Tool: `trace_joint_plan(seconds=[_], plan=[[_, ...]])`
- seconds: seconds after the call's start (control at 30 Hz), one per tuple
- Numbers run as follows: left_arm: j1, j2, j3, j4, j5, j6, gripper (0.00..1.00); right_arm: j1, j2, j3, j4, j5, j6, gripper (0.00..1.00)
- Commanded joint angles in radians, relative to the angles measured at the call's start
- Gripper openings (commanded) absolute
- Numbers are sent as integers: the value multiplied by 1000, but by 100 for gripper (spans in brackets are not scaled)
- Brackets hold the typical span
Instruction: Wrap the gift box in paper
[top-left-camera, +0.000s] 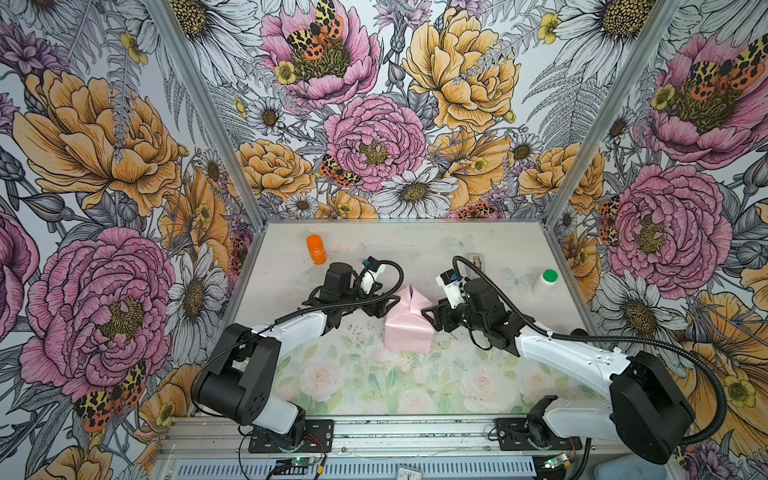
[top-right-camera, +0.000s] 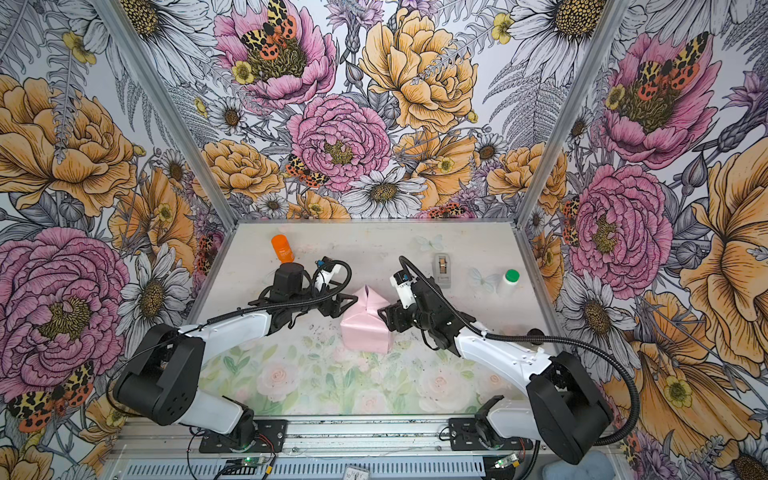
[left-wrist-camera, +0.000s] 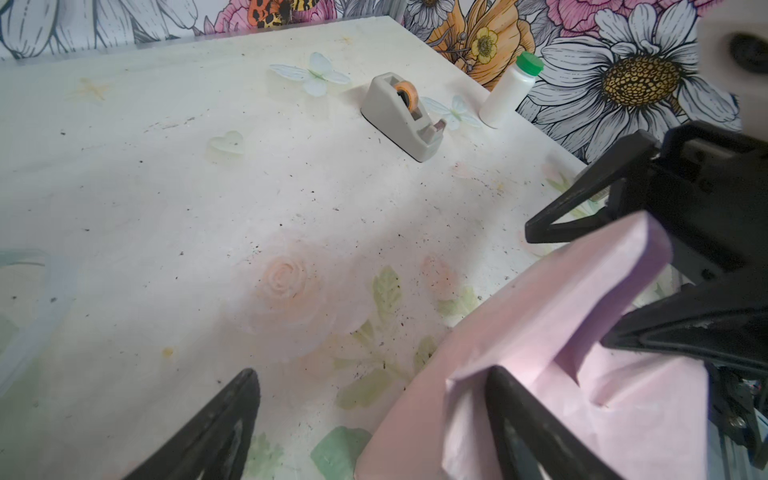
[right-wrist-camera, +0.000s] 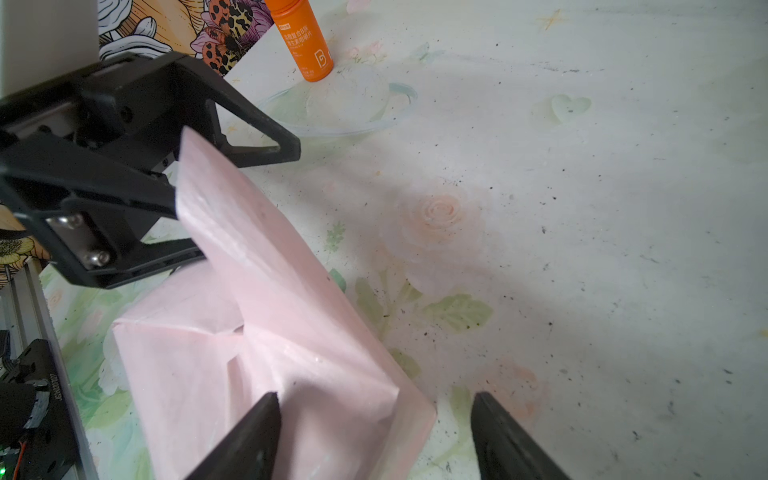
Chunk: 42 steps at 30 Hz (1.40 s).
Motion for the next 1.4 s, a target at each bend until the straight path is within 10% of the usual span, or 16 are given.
trace_joint_plan(seconds=[0.0,1.0,1.37], plan=[[-12,25,38,-31,64,64,86,5,34,-2,-56,8,-26,74],[22,172,196,-162,352,252,69,-1,24,26,-65,32,-61,74],[18,168,187,-163,369,258,62,-3,45,47,88,-16,-339,60]])
